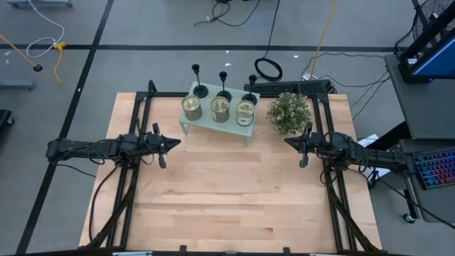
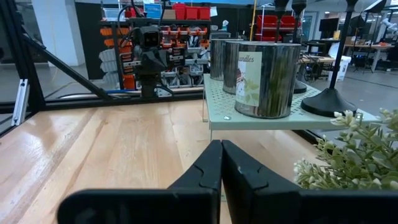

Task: Pick & Place candle stick holders
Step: Return to Home Position

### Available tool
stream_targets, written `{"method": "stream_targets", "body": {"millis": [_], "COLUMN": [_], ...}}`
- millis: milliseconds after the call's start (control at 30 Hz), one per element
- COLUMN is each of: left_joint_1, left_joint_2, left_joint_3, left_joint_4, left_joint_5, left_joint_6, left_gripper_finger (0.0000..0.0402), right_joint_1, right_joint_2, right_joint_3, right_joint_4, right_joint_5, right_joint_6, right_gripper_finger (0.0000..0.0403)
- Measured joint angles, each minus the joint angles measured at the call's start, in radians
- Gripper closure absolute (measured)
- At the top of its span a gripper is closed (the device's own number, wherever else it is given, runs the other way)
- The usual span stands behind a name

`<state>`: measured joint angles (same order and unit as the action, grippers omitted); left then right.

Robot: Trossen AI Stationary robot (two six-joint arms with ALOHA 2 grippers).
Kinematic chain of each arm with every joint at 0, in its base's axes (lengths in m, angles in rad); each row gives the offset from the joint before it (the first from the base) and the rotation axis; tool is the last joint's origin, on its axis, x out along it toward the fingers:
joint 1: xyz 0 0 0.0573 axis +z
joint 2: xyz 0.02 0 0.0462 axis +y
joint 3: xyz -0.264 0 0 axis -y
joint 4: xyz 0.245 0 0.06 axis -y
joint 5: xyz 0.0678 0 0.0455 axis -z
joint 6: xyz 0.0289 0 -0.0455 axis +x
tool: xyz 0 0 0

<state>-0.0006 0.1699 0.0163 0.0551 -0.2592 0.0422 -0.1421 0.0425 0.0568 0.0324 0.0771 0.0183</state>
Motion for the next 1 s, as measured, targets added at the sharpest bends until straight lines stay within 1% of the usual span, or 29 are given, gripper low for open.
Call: {"method": "stream_targets", "body": {"millis": [67,200,267,367,433,633,767,1000], "left_joint_1": [0.0,-0.001,-0.001,-0.001,-0.001,0.0,0.0,0.0], "left_joint_2": [0.0,0.0,0.0,0.0,0.0,0.0,0.0,0.0], "left_joint_3": [0.0,0.0,0.0,0.0,0.0,0.0,0.0,0.0], "left_joint_4": [0.0,0.036,0.063,0.074,0.079,0.016,-0.024,-0.012], "left_joint_5": [0.005,0.109,0.13,0.13,0.13,0.13,0.13,0.129], "left_joint_6": [0.002,0.084,0.111,0.156,0.158,0.078,0.069,0.067], "left_gripper_finger": [0.0376,0.0376,0.0376,0.0376,0.0376,0.0376,0.0376,0.0376], "right_joint_1": [0.0,0.0,0.0,0.0,0.0,0.0,0.0,0.0], "right_joint_2": [0.0,0.0,0.0,0.0,0.0,0.001,0.002,0.002], "right_joint_3": [0.0,0.0,0.0,0.0,0.0,-0.001,-0.001,-0.001], "right_joint_4": [-0.002,-0.003,-0.004,-0.005,-0.006,-0.006,-0.003,0.004], "right_joint_5": [0.0,0.0,0.0,-0.001,-0.001,-0.001,-0.001,0.0], "right_joint_6": [-0.001,-0.001,-0.002,-0.002,-0.003,-0.003,-0.003,-0.003], "right_gripper_finger": [0.0402,0.0402,0.0402,0.0401,0.0401,0.04,0.0399,0.04]}}
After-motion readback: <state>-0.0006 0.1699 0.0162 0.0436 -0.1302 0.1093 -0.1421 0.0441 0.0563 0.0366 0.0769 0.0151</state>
